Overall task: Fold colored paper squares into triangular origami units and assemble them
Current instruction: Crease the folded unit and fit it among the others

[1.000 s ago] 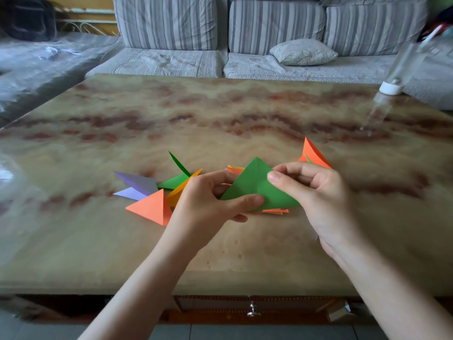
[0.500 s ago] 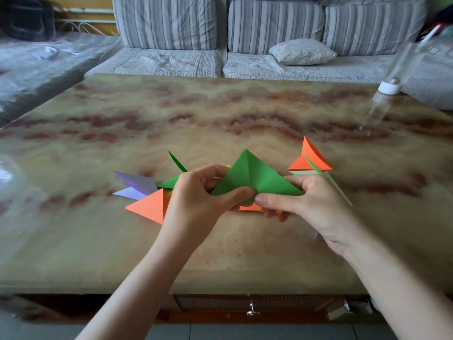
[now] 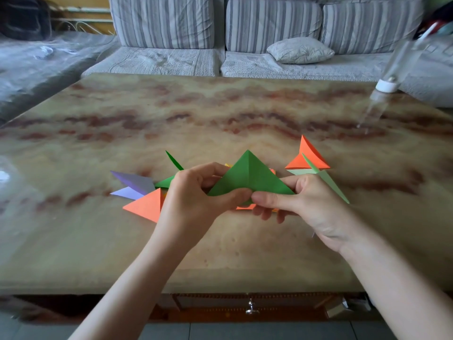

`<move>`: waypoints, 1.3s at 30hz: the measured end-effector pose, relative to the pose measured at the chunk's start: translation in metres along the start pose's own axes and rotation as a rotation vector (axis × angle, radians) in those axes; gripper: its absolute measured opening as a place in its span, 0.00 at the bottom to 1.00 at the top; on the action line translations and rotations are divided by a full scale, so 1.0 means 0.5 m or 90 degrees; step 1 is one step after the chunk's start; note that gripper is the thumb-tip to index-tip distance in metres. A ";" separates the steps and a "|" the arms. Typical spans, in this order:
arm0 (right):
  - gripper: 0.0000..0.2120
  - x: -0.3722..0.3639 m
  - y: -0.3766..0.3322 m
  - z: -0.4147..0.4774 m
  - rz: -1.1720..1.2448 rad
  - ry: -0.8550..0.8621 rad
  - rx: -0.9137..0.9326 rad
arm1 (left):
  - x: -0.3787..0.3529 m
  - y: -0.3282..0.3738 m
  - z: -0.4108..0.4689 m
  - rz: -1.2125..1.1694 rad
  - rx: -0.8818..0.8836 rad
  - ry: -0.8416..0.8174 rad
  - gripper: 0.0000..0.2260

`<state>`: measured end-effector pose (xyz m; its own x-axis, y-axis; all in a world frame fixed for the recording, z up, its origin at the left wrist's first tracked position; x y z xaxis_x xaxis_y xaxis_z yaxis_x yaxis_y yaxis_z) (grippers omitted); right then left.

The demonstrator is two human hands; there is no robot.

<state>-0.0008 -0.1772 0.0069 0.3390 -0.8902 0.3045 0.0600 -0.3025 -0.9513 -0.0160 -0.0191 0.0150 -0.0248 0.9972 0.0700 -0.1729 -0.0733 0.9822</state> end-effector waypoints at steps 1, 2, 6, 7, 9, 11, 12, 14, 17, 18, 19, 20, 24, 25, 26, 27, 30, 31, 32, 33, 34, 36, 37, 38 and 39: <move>0.05 0.001 -0.001 0.001 -0.009 -0.003 0.005 | 0.001 -0.001 0.000 -0.004 0.002 -0.002 0.08; 0.04 0.001 -0.003 0.002 -0.023 -0.007 0.008 | 0.001 -0.001 0.001 -0.005 0.004 -0.002 0.08; 0.05 0.004 -0.005 0.003 -0.081 -0.044 0.011 | 0.000 -0.001 -0.001 0.007 0.010 -0.004 0.08; 0.06 0.004 -0.004 0.003 -0.091 -0.056 0.010 | -0.001 0.000 -0.002 0.013 0.010 -0.008 0.08; 0.06 0.004 -0.003 0.002 -0.095 -0.073 0.009 | -0.003 0.001 -0.003 0.021 0.009 -0.013 0.08; 0.06 0.007 -0.003 0.000 -0.097 -0.075 0.009 | -0.004 0.001 -0.003 0.021 0.011 -0.018 0.08; 0.06 0.010 -0.004 -0.001 -0.096 -0.073 0.006 | -0.004 0.001 -0.003 0.020 0.011 -0.020 0.08; 0.06 0.019 0.000 -0.002 -0.099 -0.066 -0.007 | -0.003 0.001 0.000 0.004 0.017 -0.021 0.08; 0.13 0.027 0.008 -0.003 -0.122 -0.068 -0.024 | -0.003 0.002 0.002 -0.019 0.026 -0.023 0.08; 0.14 0.030 0.008 -0.004 -0.119 -0.069 -0.026 | -0.002 0.001 0.003 -0.026 0.028 -0.022 0.08; 0.12 0.035 0.010 -0.003 -0.112 -0.066 -0.022 | 0.000 0.001 0.003 -0.036 0.029 -0.019 0.08; 0.10 0.039 0.008 -0.003 -0.096 -0.062 -0.018 | 0.002 0.000 0.004 -0.049 0.031 -0.015 0.08; 0.08 0.046 0.006 -0.007 -0.050 -0.073 -0.015 | 0.004 0.001 0.004 -0.076 0.035 -0.013 0.08; 0.08 0.046 0.008 -0.007 -0.041 -0.076 -0.025 | 0.003 0.002 0.004 -0.079 0.036 -0.014 0.08; 0.07 0.045 0.010 -0.007 -0.029 -0.079 -0.036 | 0.003 0.002 0.004 -0.084 0.036 -0.014 0.08; 0.07 0.045 0.012 -0.006 -0.020 -0.079 -0.046 | 0.002 0.002 0.004 -0.087 0.036 -0.014 0.08; 0.07 0.047 0.013 -0.006 0.006 -0.085 -0.057 | 0.005 0.001 0.006 -0.077 0.031 -0.008 0.08; 0.07 0.048 0.014 -0.006 0.013 -0.090 -0.059 | 0.006 0.001 0.006 -0.072 0.030 -0.007 0.08; 0.07 0.048 0.015 -0.007 0.020 -0.098 -0.061 | 0.008 0.000 0.007 -0.068 0.029 -0.005 0.08; 0.08 0.048 0.015 -0.007 0.028 -0.108 -0.063 | 0.009 -0.001 0.007 -0.065 0.029 -0.003 0.08; 0.08 0.047 0.016 -0.008 0.036 -0.120 -0.066 | 0.011 -0.001 0.007 -0.060 0.030 -0.001 0.08; 0.08 0.047 0.016 -0.009 0.046 -0.139 -0.070 | 0.013 -0.001 0.008 -0.054 0.032 0.002 0.08; 0.08 0.047 0.016 -0.009 0.048 -0.140 -0.073 | 0.012 -0.001 0.008 -0.053 0.034 0.003 0.08; 0.08 0.049 0.016 -0.008 0.047 -0.134 -0.075 | 0.012 -0.001 0.008 -0.054 0.034 0.003 0.08; 0.08 0.051 0.018 -0.007 0.045 -0.120 -0.078 | 0.012 -0.002 0.009 -0.057 0.035 0.004 0.08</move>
<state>0.0049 -0.2037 0.0064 0.5089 -0.8342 0.2123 -0.0801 -0.2914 -0.9532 -0.0118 -0.0129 0.0153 -0.0176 0.9997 -0.0193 -0.1208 0.0170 0.9925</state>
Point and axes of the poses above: each hand's wrist, its own z-axis towards the middle knuckle, its own x-axis out of the back of the hand, y = z × x, the point moved 5 cm from there along z, towards the middle knuckle, and after that the axes turned 9 degrees about -z, right-handed, at the moved point
